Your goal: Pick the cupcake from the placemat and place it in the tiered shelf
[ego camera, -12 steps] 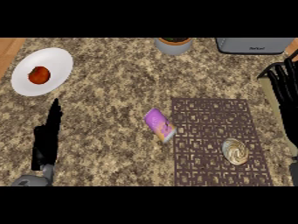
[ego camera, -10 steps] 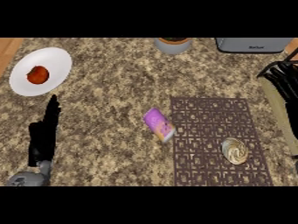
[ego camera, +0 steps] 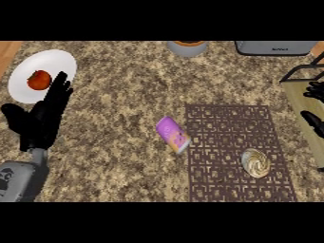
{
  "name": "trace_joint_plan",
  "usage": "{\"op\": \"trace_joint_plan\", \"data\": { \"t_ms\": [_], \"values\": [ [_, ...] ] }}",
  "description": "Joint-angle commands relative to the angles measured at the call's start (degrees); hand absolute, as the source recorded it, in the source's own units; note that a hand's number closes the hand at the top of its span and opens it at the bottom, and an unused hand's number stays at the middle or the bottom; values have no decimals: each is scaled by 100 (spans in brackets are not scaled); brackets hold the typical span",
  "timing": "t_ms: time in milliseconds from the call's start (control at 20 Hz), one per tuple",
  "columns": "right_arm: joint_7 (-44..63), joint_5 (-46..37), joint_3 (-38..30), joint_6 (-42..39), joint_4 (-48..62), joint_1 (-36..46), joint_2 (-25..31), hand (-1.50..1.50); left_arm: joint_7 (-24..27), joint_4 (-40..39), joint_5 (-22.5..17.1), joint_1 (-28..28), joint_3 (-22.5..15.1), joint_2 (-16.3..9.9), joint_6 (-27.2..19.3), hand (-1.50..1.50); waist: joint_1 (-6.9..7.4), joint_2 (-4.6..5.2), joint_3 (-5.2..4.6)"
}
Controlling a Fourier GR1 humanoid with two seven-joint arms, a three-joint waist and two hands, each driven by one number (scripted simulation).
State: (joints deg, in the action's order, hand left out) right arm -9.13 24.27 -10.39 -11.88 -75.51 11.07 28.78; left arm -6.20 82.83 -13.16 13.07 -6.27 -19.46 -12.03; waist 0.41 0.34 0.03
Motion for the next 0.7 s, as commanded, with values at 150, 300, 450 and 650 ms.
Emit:
{"op": "trace_joint_plan", "data": {
  "t_ms": [150, 300, 450, 650],
  "values": [
    [-473, 481, -227, -1749, 718, 242, 461, -150, -246, 442, -191, -194, 127, -68, 350, 0, 11, -35, 1],
    [58, 333, 52, -1959, -263, -421, 776, -150, -375, 147, -344, 129, 452, -281, 504, 0, -93, -47, -8],
    [893, -31, 442, -2084, -783, -284, 1456, -150, -344, 243, -231, -5, 236, -91, 365, 0, -89, -66, -21],
    [1054, -1428, 798, -2142, -1478, -217, 2417, -150, -394, 77, -214, 161, 344, -120, 283, 0, -144, -57, -32]
  ]
}}
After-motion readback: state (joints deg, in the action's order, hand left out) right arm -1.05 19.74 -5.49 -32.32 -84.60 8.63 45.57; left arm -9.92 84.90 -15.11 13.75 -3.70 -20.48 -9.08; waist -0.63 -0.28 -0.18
